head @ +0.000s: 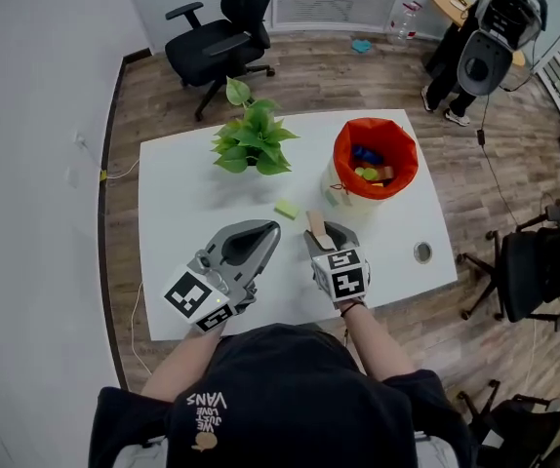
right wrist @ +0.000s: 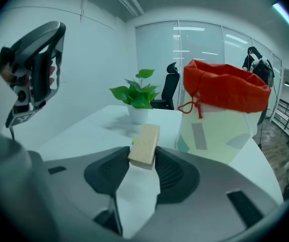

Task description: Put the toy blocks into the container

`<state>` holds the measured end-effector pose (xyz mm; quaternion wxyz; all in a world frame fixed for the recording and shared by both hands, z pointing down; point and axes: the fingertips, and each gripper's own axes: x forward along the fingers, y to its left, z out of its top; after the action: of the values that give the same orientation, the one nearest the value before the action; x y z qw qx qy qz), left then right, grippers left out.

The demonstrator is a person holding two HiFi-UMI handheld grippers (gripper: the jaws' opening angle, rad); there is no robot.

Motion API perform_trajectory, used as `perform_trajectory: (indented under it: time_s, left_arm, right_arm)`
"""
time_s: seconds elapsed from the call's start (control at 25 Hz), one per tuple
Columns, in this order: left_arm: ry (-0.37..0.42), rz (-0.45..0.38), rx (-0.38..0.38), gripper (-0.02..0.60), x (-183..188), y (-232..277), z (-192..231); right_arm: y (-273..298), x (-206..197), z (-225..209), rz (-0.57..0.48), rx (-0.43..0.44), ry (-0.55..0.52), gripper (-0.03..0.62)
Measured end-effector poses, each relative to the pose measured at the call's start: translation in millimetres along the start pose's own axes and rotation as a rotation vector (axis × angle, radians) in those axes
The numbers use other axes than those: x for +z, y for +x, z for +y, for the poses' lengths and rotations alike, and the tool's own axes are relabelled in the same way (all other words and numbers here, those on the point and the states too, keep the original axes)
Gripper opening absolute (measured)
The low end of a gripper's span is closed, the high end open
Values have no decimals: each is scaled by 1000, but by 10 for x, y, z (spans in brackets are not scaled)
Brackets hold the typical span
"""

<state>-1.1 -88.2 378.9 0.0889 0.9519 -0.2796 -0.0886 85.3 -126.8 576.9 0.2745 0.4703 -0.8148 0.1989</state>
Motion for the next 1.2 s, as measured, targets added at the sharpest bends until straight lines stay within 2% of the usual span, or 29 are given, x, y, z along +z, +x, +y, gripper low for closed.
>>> perform_trajectory:
  time_s: [0.32,0.6,1.0,1.2]
  left_arm:
    - [-4,13,-64,11,-36,167,-135]
    - [-7,19,-116,11,-75,315,-253]
    - [-4,25,-132,11,-96,433,-294]
    - [0,22,-125,11,-93,451,-281]
  right_arm:
    - [-475,522,-141,-155,-18,28,171]
    - [-791,847,-441,-241,-71,20,172]
    - [-1008,1193,-1055,-286,-173,-3,172]
    - [-913,1249,-1297,-259,-200,-14,172]
